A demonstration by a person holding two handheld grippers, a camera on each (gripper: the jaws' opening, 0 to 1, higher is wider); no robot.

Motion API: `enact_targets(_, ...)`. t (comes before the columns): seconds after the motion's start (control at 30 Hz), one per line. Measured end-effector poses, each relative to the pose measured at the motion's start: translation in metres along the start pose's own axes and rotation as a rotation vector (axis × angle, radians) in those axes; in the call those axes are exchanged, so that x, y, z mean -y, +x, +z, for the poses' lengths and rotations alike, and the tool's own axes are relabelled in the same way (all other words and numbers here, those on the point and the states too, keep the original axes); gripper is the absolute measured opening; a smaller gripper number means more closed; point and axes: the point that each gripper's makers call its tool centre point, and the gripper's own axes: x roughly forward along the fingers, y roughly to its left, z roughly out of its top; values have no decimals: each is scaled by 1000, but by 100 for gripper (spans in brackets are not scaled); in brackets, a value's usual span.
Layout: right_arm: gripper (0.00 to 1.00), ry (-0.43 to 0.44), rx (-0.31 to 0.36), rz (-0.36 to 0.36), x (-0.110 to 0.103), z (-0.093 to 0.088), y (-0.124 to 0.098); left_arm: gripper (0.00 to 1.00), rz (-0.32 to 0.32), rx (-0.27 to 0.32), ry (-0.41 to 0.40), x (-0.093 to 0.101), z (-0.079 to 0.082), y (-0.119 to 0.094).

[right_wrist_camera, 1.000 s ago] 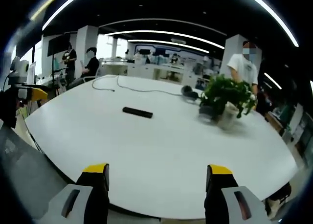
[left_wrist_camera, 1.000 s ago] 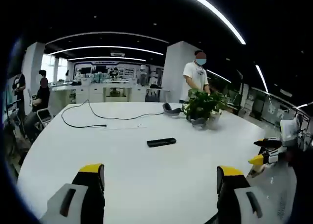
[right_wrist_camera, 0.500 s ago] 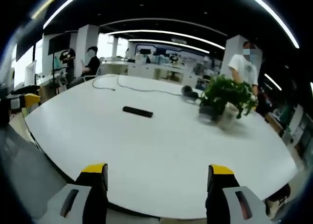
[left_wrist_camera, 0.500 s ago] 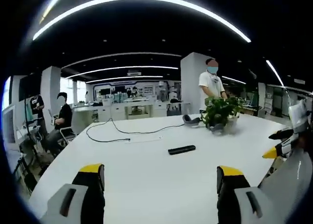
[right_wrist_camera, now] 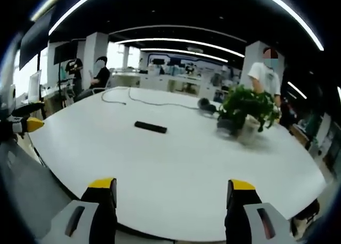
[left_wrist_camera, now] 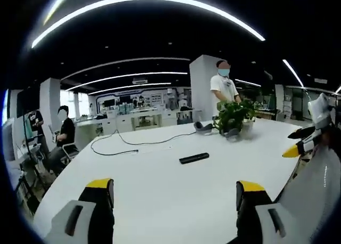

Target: Press the specified remote control buttons in sequence, fully releasing each button before pressing the next.

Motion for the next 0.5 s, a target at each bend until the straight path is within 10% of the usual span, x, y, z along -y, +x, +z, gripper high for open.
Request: enact_targets(0.5, 81, 7, -28, -11, 1, -5, 0, 98, 1, -72, -22, -1, -11, -1)
